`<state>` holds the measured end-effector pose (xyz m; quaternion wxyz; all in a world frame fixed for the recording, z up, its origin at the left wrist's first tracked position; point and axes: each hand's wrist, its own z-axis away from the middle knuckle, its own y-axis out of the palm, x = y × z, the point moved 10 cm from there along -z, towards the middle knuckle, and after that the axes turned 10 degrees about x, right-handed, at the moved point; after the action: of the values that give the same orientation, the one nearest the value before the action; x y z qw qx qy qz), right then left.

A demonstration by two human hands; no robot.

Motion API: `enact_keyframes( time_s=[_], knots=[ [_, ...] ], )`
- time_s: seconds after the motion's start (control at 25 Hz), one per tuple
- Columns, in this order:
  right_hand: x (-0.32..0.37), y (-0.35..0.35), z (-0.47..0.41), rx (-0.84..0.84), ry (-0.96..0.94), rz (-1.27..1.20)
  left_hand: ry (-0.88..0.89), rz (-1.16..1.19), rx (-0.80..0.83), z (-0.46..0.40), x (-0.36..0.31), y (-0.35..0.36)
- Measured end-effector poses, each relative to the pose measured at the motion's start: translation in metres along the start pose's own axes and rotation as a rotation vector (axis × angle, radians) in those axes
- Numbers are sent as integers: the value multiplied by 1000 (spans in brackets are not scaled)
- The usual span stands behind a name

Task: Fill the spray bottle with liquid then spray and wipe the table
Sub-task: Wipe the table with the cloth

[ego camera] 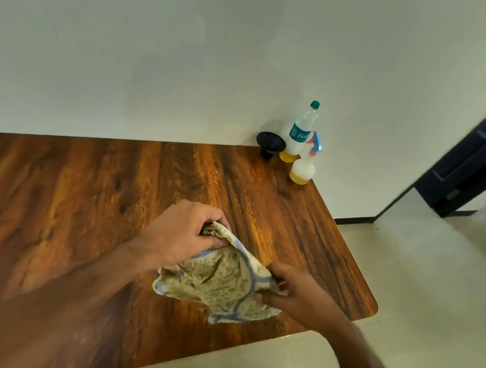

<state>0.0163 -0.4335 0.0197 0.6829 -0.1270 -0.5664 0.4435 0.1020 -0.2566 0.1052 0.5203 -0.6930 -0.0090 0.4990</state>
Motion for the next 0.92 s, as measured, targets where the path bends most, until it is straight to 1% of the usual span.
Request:
enact_keyframes(
  time_s=[0.12,0.2,0.36,0.48,0.56,0.64,0.72,0.8,0.84,0.88,0.92],
  knots=[
    [-8,-50,-10,-61,-12,19,-28,68,17,-26,16,-8],
    [-20,-84,-15,-41,-17,40,-40,96,30,-51,21,-2],
    [-80,-118,-24,50,47,140,-73,153,90,-103,27,47],
    [-141,-150,-41,54,88,239,-119,124,119,-163,35,86],
    [-172,-184,-58,2,90,254,-146,83,82,-207,37,96],
    [-189,-219,-76,-90,58,308,-154,29,-1,-244,33,94],
    [-204,-251,-92,-214,46,407,-129,-73,-96,-273,25,86],
    [-228,-269,-105,-311,68,439,-91,-175,-171,-296,17,83],
    [-242,-268,-112,-321,75,438,-81,-214,-151,-307,18,91],
    [-258,-259,-121,-285,96,445,-95,-246,-68,-317,24,107],
    [-277,-243,-130,-209,137,459,-141,-271,63,-324,35,132]
  ],
)
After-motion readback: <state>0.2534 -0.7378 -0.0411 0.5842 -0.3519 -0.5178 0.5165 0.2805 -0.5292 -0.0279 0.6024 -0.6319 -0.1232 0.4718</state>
